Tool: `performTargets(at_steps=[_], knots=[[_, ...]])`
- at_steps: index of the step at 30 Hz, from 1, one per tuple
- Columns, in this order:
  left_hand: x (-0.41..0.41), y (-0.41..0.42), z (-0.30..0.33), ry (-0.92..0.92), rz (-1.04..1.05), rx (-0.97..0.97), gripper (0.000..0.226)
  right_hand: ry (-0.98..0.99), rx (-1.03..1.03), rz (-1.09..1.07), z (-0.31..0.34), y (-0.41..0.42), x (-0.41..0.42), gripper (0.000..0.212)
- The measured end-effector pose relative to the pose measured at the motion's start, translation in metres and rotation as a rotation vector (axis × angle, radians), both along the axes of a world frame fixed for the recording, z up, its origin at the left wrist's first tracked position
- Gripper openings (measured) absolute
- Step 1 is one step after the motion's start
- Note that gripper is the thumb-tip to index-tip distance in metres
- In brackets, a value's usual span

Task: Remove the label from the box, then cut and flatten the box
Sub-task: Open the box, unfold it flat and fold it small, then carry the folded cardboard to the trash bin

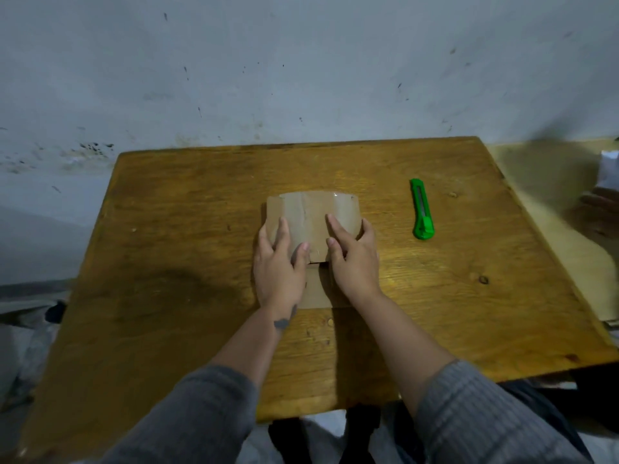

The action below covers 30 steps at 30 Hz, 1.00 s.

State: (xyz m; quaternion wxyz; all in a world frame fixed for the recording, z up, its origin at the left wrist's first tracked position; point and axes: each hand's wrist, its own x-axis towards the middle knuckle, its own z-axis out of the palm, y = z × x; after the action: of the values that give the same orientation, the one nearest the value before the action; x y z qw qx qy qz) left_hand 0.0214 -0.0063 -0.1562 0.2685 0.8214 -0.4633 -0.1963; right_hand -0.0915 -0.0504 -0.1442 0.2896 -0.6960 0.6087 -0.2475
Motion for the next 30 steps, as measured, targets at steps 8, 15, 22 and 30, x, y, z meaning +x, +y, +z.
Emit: performTargets(at_steps=[8, 15, 22, 30], knots=[[-0.025, 0.025, 0.039, 0.271, 0.065, -0.182, 0.069, -0.122, -0.024, 0.060, 0.035, 0.021, -0.026, 0.050], [-0.099, 0.074, 0.064, 0.243, 0.082, -0.227, 0.069, -0.158, -0.051, 0.108, 0.049, 0.062, -0.099, 0.051], [-0.217, 0.151, 0.045, 0.249, 0.153, -0.296, 0.067, -0.146, -0.090, 0.211, 0.039, 0.132, -0.214, 0.049], [-0.323, 0.221, 0.017, 0.372, 0.124, -0.190, 0.070, -0.133, 0.097, 0.138, 0.012, 0.210, -0.330, 0.053]])
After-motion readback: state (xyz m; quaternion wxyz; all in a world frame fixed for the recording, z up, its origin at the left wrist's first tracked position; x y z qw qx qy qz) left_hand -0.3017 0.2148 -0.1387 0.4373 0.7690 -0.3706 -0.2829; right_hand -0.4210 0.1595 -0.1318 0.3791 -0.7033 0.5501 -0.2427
